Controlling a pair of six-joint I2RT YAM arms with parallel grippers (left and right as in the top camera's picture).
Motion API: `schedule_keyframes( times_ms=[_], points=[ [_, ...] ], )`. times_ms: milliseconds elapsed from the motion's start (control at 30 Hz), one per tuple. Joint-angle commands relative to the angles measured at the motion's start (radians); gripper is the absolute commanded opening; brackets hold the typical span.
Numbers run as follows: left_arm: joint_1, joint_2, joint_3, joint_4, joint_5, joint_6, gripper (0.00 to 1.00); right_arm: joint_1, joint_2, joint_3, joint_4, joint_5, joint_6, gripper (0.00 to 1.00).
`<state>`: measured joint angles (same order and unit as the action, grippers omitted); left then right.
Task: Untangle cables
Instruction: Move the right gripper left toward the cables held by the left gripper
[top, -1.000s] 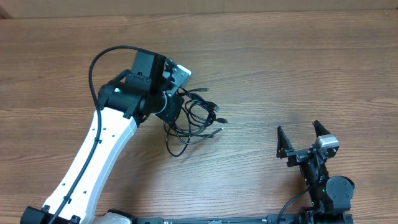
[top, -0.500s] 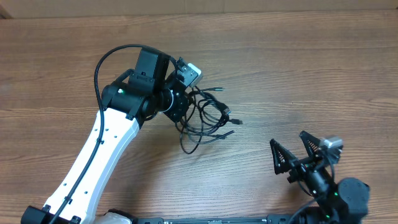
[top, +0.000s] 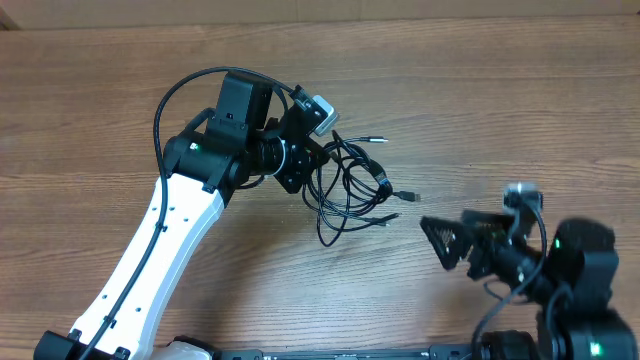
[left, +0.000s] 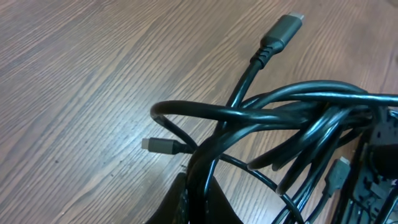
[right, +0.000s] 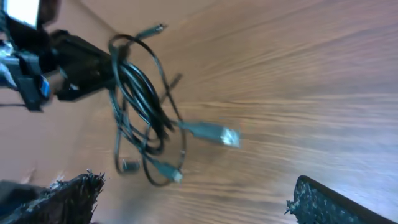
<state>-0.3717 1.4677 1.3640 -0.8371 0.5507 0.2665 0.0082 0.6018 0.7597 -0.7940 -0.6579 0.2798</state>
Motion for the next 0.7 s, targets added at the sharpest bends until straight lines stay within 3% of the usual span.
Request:
schedule_keyframes(
  times_ms=[0,133,300,500,667],
  points=[
    [-0.005,-0.032,0.019,0.003,0.048,0.024,0.04,0.006,0.061,0.031,0.076,-0.228,0.041,1.00],
    [-0.005,-0.031,0.019,0.005,0.044,0.025,0.04,0.006,0.123,0.031,0.188,-0.315,0.051,1.00],
    [-0.011,-0.031,0.019,0.004,0.044,-0.034,0.04,0.006,0.182,0.031,0.195,-0.309,0.069,0.92],
    [-0.068,-0.030,0.019,0.012,0.031,-0.074,0.04,0.006,0.233,0.031,0.193,-0.279,0.060,0.91],
    [-0.161,-0.030,0.019,0.044,-0.186,-0.213,0.04,0.046,0.266,0.031,0.192,-0.236,0.027,0.91]
  ],
)
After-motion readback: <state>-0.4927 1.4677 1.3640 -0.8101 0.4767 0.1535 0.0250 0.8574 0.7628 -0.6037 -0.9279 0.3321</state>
